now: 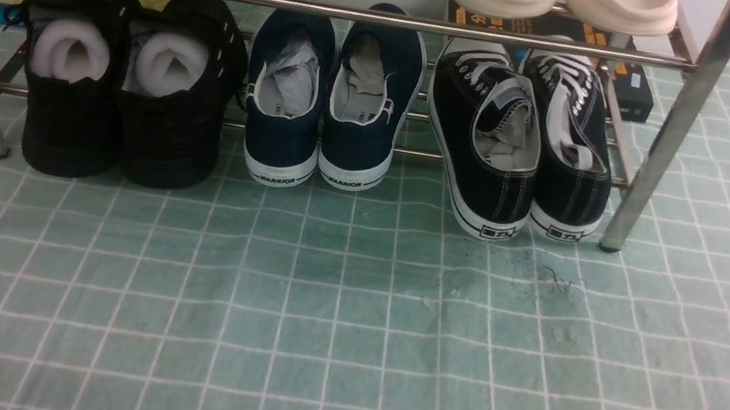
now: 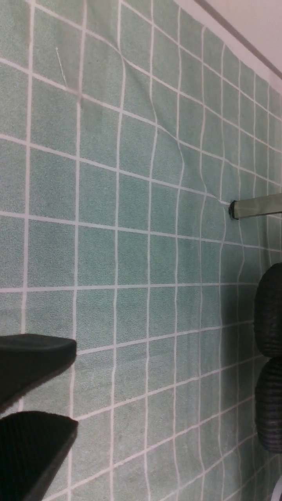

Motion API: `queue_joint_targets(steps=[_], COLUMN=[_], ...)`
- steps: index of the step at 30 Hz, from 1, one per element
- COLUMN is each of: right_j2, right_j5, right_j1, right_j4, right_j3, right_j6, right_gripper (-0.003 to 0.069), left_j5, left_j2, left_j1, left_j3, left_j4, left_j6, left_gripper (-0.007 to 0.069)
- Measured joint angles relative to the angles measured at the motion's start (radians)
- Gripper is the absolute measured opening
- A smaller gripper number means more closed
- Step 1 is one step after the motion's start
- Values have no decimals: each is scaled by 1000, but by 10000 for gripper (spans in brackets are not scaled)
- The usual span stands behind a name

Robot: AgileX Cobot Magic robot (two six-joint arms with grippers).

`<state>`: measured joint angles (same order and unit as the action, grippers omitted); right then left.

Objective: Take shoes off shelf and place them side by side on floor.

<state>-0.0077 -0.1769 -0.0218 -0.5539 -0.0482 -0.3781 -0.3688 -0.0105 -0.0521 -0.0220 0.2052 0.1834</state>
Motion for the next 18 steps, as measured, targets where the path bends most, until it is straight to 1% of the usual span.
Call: queue_joint_targets(steps=[1,2,4,5,6,9,11,12,14,15,16,18], right_j2=[2,25,62,122,197,380,467,571,733,733,825,956], right_j5=[0,4,-17,-66,-137,-316,-399,-492,-607,-617,-687,-802], right_j1=[0,0,0,0,0,0,0,0,0,0,0,-18], right_j4=[6,59,93,120,133,146,148,151,154,154,131,59], right_j3=[-7,-68,-111,-183,-238,-362,-411,-462,-535,-541,-584,-652], right_j6=[17,160,261,359,422,496,508,515,525,527,568,708], right_gripper=[156,110,69,23,-3,-8,-6,-4,-1,-1,0,1], left_j5=[0,0,0,0,0,0,0,0,0,0,0,0], left_j2=[0,0,0,0,0,0,0,0,0,0,0,0], left_j1=[0,0,0,0,0,0,0,0,0,0,0,0], left_j3=[0,0,0,0,0,0,0,0,0,0,0,0], left_j4=[0,0,0,0,0,0,0,0,0,0,0,0], left_j6=[0,0,0,0,0,0,0,0,0,0,0,0], left_gripper=[239,239,239,239,239,239,239,239,239,239,239,239])
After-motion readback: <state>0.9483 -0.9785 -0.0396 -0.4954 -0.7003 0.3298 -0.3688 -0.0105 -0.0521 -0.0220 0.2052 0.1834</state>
